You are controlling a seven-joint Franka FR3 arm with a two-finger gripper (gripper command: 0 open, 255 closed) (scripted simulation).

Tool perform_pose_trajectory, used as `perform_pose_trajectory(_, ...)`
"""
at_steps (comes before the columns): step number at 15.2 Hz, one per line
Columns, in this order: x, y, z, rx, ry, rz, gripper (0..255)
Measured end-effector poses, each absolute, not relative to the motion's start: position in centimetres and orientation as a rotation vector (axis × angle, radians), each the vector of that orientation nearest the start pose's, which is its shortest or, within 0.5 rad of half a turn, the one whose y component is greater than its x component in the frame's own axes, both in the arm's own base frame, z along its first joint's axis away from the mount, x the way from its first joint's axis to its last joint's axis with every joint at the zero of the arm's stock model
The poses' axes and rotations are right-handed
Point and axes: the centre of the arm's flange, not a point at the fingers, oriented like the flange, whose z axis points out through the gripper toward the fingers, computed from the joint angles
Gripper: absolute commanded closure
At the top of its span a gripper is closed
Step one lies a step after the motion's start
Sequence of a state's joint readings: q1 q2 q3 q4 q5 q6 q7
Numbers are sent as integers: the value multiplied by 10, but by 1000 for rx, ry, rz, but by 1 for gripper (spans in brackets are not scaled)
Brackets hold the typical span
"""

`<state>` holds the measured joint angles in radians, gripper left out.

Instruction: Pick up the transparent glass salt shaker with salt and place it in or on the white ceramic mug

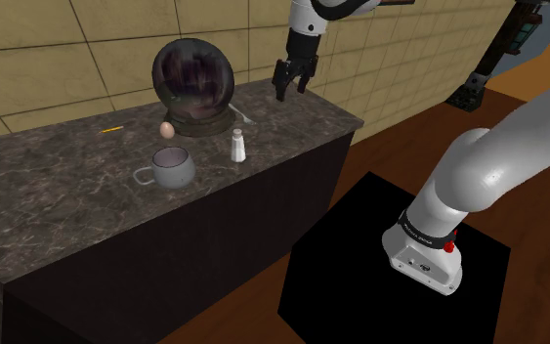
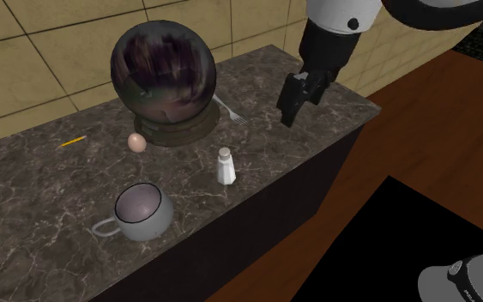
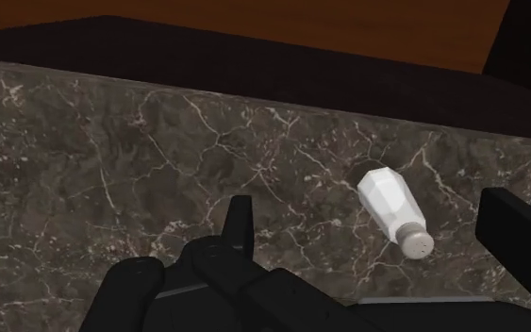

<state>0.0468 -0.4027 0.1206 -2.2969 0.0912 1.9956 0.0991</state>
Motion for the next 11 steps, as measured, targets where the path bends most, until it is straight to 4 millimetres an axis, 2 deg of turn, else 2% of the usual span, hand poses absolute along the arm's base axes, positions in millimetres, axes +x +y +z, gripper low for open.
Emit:
perform_pose_trajectory(3,464,99,486,-3073,-40,-132,0)
perform_pose_trajectory(11,540,140,430,-3034,-34,-98,0)
